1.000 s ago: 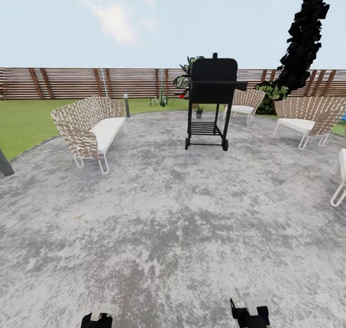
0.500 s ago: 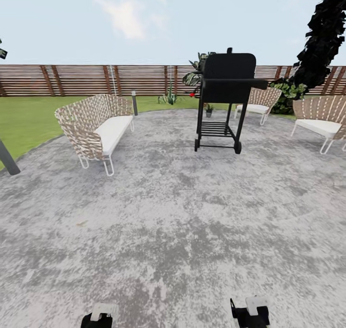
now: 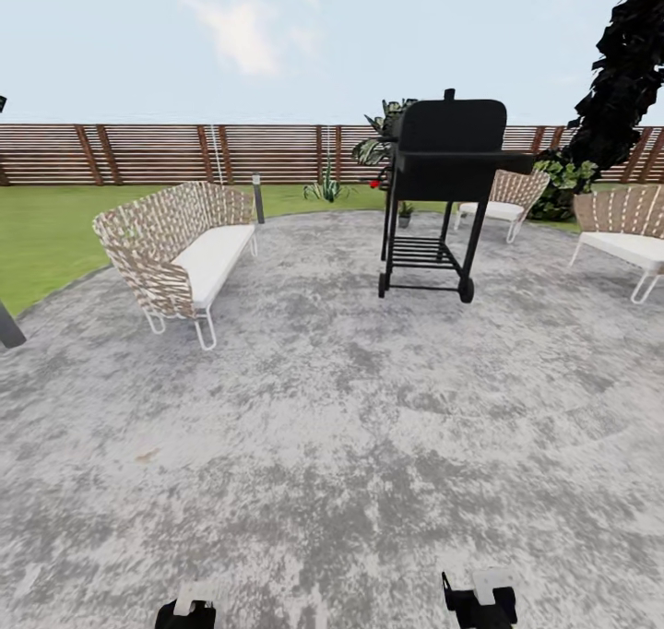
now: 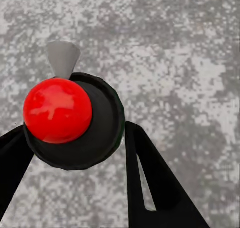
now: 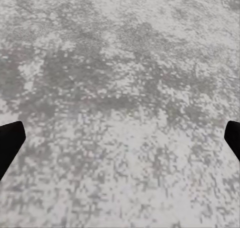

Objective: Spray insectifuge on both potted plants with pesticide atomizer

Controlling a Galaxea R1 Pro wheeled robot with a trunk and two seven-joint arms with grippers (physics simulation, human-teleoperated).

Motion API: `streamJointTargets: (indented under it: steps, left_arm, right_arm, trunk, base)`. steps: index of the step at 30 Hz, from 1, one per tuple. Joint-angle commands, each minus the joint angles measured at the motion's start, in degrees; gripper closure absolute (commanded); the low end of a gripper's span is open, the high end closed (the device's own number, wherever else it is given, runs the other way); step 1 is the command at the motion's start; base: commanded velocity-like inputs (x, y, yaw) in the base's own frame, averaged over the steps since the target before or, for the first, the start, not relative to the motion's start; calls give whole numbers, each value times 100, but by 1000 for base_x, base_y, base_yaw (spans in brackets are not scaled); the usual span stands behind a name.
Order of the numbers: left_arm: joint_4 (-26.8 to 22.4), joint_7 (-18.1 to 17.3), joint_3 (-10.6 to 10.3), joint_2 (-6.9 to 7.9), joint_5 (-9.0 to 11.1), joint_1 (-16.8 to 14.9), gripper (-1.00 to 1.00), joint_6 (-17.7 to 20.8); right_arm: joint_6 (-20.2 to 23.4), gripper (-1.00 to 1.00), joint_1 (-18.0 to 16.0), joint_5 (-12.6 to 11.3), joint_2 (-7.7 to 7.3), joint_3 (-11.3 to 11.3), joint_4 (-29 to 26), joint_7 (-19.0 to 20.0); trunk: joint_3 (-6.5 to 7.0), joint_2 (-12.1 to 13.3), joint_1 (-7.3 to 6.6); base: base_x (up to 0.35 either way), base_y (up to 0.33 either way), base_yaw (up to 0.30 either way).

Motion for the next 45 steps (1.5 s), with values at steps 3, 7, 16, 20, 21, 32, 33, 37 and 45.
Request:
streamJointTargets:
  steps: [3,7,16,20,21,32,33,37,45]
  left_arm:
    - [4,-18,-41,2,60,-3,100,-17]
    - [4,-18,-41,2,60,-3,100,-17]
    - [4,-18,-41,2,60,-3,100,-17]
    - [4,-18,-41,2,60,-3,100,-17]
    - [4,-18,-41,2,60,-3,100,-17]
    - [4,-18,-41,2,60,-3,100,-17]
    - [4,-18,-41,2,60,-3,100,-17]
    - [4,-18,-41,-2,60,-3,100,-17]
    - [4,-18,-41,-2,60,-3,100,-17]
  right_arm:
    - [-17,-100,-6,61,1,-34,7,-26]
    - [-17,-100,-2,61,1,-34,7,-26]
    - [-17,-100,-3,61,1,-34,7,-26]
    - [-17,-100,-4,61,1,-34,7,-26]
    - [-17,-100,-3,61,1,-34,7,-26]
    - [-19,-100,-3,62,-7,-34,7,-18]
    - [-18,-100,-3,62,-7,-34,7,-18]
    - [-17,-100,-3,61,-14,-34,7,-17]
    - [-17,-100,-2,61,-11,-34,7,-19]
  trunk:
    - [-5,-2,2]
    - [-5,-2,2]
    - [-5,-2,2]
    - [-5,-2,2]
    - [-5,-2,2]
    - [-5,-2,2]
    - [-5,-2,2]
    - [-5,-2,2]
    - [-5,-2,2]
  base:
    - [337,76,0]
    - [337,76,0]
    - [337,75,0]
    - [337,75,0]
    - [337,75,0]
    - [337,35,0]
    - [337,0,0]
    - [337,0,0]
    - [337,0,0]
